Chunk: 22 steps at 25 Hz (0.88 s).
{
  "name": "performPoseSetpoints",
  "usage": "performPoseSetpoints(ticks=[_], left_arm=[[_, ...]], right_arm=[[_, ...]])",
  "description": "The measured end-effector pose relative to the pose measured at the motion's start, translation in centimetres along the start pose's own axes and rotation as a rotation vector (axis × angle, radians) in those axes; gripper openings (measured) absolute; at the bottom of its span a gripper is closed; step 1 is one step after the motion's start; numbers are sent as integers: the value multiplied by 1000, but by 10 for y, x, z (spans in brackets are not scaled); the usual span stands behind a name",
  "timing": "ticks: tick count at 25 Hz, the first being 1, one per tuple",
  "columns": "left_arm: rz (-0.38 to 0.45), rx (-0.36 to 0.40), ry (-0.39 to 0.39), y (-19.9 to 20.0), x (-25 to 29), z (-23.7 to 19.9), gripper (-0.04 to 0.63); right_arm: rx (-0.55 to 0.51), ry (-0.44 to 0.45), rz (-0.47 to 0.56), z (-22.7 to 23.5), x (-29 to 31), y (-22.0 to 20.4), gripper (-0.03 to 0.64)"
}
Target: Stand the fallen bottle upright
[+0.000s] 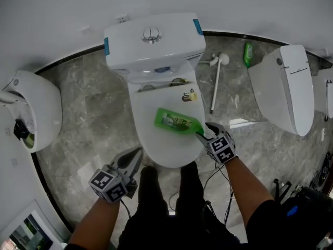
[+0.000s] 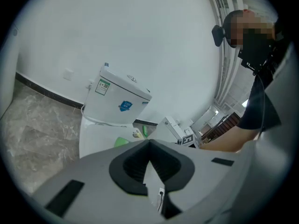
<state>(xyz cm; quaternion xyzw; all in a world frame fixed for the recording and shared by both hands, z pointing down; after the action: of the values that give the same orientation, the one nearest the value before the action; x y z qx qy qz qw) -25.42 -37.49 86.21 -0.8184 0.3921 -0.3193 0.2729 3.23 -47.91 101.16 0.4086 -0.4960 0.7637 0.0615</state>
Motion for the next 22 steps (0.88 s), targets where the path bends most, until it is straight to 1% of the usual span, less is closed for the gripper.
performPoseSetpoints(ticks=[2,8,10,13,14,16,18,22], left_arm=[[-4,-20,6,-8,3,-9,21],[-21,-25,9,-16,6,-19,23],[-23,-29,9,-17,6,-22,22],[-22,-32,6,-17,6,-25,22],[-20,-35,8,-17,5,-26,21],[-19,-40,11,-17,4,-26,21],[-18,-41,10,-16,2,-24,22],[-9,-37,4,-10,-3,-20,21]], right_arm=[[-16,-7,-38,2,14,-10,244],[-48,24,-105,-1,43,-38,243],[-55,28,-118,-4,46,-41,210],[-54,22,-94,-3,49,-40,216],[-41,16,-86,-2,49,-38,196],[1,-11,-78,3,49,-34,179],[20,-32,-73,8,47,-31,168],[0,-35,-53,8,39,-15,167]])
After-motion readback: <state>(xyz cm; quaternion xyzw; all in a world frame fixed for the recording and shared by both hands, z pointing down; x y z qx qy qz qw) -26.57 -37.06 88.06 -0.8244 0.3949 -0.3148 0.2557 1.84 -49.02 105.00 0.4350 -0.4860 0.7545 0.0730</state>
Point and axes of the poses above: the fingertips, and each gripper's own axes: x forward along the fingers, z to its right, y out of its top, the point moved 6 cm from there along -x, backward along the fingers, and after that the axes turned 14 degrees about z, right-handed, at the moved point
